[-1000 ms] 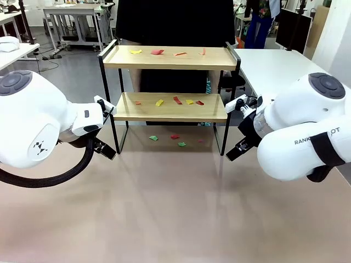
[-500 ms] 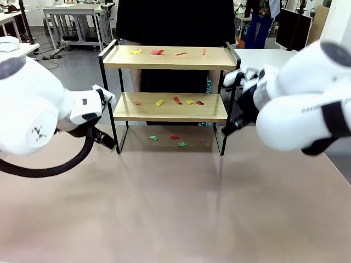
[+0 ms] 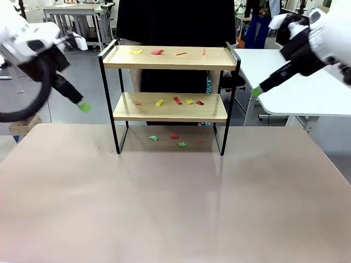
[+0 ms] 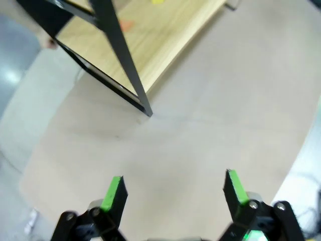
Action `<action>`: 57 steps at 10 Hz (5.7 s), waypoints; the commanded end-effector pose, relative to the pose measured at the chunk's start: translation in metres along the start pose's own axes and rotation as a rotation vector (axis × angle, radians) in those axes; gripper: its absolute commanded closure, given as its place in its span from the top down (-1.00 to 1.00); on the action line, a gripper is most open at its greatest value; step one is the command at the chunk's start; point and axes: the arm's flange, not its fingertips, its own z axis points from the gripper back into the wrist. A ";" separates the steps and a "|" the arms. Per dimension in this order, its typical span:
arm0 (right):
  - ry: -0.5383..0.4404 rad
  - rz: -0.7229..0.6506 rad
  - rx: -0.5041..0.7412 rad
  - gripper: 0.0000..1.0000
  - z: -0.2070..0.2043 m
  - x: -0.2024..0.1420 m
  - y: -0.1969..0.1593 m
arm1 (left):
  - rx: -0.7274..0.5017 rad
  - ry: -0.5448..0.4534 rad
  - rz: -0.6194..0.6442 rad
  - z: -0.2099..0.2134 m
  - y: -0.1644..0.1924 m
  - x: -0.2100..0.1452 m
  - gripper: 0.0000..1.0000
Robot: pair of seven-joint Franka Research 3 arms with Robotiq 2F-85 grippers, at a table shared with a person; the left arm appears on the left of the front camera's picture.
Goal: Clean the shelf.
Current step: Pick up the Duster handed by the human.
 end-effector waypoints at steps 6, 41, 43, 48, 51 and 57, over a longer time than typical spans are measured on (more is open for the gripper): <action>-0.051 0.273 0.195 1.00 0.003 -0.072 -0.138 | -0.219 -0.172 -0.344 -0.019 0.124 -0.041 1.00; -0.831 0.200 0.419 1.00 -0.051 -0.189 -0.319 | -0.347 -1.122 -0.323 -0.106 0.300 -0.159 1.00; -0.819 0.184 0.428 1.00 -0.056 -0.194 -0.318 | -0.334 -1.094 -0.361 -0.112 0.308 -0.160 1.00; -0.819 0.184 0.428 1.00 -0.056 -0.194 -0.318 | -0.334 -1.094 -0.361 -0.112 0.308 -0.160 1.00; -0.819 0.184 0.428 1.00 -0.056 -0.194 -0.318 | -0.334 -1.094 -0.361 -0.112 0.308 -0.160 1.00; -0.819 0.184 0.428 1.00 -0.056 -0.194 -0.318 | -0.334 -1.094 -0.361 -0.112 0.308 -0.160 1.00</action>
